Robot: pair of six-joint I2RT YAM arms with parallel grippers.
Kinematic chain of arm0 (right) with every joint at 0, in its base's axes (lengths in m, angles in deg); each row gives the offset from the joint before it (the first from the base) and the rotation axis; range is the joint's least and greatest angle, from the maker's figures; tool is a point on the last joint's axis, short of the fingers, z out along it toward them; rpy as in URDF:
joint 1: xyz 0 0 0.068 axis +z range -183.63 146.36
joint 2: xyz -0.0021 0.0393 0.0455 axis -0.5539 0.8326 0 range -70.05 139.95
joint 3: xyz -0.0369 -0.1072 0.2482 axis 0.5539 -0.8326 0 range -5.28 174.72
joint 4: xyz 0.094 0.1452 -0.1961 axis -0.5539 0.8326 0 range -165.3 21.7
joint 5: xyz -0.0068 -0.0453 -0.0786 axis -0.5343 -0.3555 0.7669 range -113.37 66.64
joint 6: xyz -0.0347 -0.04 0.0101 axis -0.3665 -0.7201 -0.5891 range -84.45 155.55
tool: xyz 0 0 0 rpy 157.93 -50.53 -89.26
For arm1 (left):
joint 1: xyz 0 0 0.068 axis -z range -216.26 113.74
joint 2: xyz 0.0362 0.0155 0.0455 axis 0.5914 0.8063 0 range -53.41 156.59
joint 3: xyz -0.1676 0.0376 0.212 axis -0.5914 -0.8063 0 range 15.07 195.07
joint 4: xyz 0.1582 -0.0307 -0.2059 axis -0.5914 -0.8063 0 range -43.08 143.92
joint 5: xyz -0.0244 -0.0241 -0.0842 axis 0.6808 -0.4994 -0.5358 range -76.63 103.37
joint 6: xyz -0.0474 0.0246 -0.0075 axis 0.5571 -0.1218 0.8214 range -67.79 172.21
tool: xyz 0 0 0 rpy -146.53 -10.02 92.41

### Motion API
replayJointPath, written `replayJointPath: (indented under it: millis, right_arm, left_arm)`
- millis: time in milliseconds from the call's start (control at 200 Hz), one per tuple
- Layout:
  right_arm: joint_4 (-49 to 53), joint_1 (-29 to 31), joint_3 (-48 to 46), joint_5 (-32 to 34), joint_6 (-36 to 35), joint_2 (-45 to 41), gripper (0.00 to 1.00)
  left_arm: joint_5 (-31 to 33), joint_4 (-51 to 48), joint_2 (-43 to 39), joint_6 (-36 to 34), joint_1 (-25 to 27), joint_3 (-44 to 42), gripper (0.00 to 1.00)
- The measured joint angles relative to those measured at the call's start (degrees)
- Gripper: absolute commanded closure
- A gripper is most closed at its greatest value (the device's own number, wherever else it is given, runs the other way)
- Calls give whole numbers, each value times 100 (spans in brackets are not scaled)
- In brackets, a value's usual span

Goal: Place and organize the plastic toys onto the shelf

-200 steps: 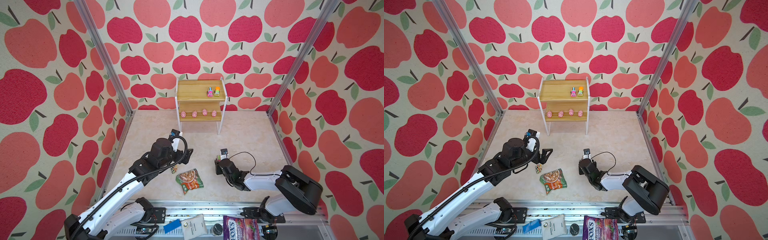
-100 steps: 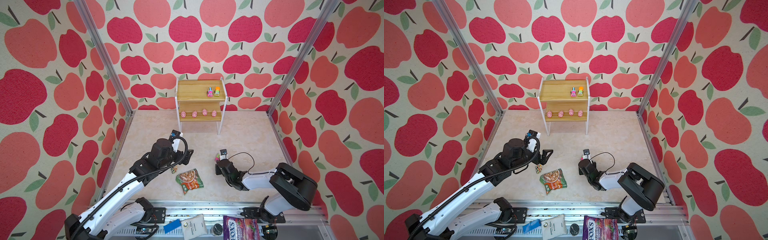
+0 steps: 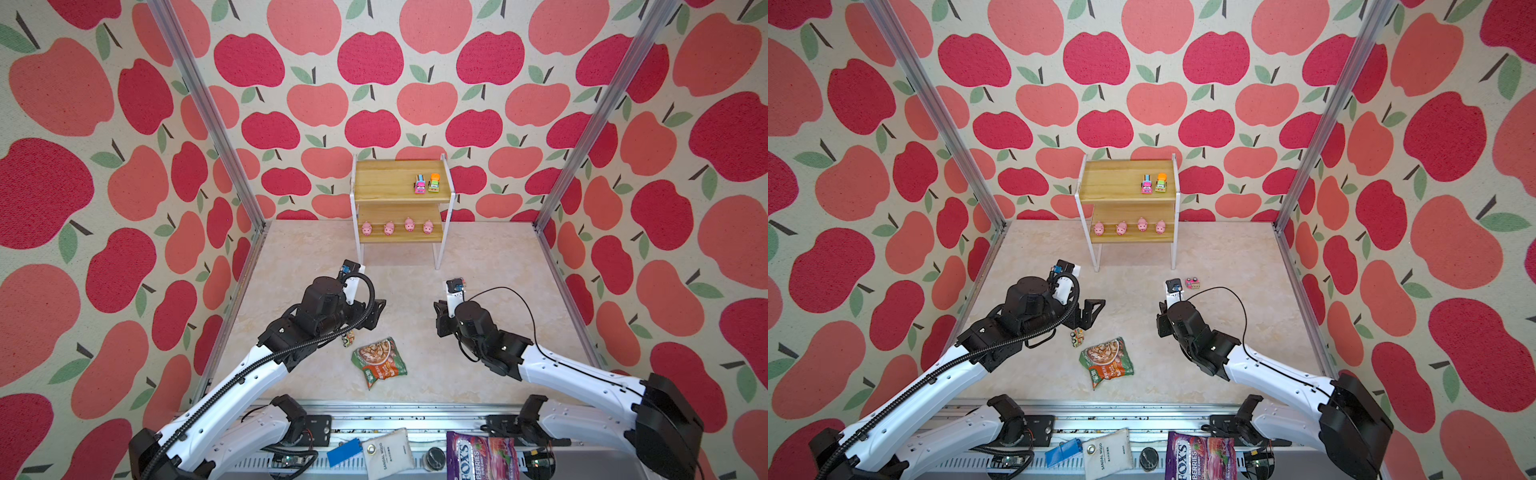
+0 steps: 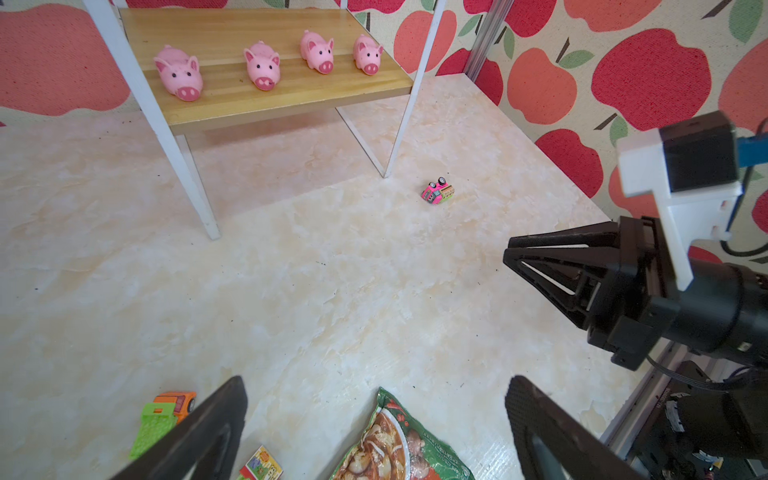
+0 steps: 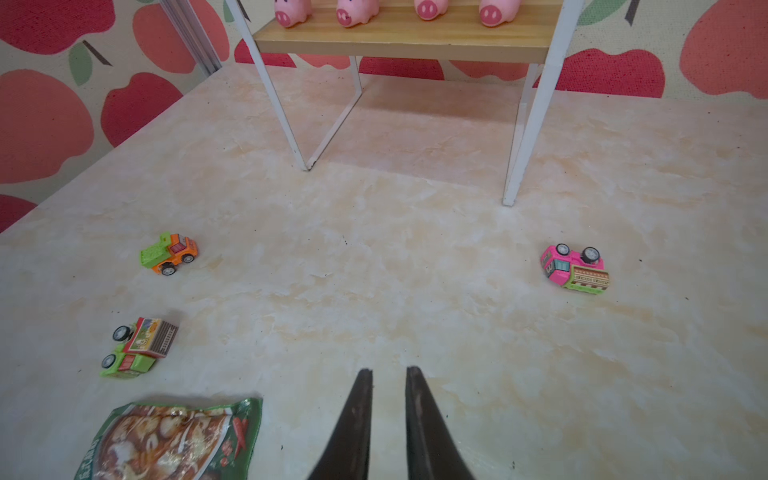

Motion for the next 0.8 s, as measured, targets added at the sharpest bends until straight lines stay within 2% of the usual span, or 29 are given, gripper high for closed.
replayJointPath:
  millis: [75, 170, 260, 375, 485, 575, 800]
  right_arm:
    - [446, -61, 63, -168, -42, -256, 75]
    - [922, -328, 74, -358, 7, -584, 64]
    - [1241, -852, 81, -529, 208, -796, 50]
    - [1443, -1685, 107, -868, 466, -739, 37]
    - [1545, -2424, 326, -1314, 667, -151, 29]
    - [1541, -2778, 627, -1631, 680, 584, 25]
    - [1475, -2916, 1652, -1840, 518, 2535, 22]
  left_arm:
    - [0, -15, 0, 9, -15, 48, 1]
    - [-4, -20, 7, 13, -22, 83, 1]
    - [-9, -42, 24, 13, -22, 109, 1]
    - [-37, -120, 131, 13, -22, 212, 1]
    - [-55, -234, 201, 13, -33, 278, 1]
    - [-57, -323, 203, 13, -35, 278, 1]
    - [-52, -404, 201, 11, -61, 278, 1]
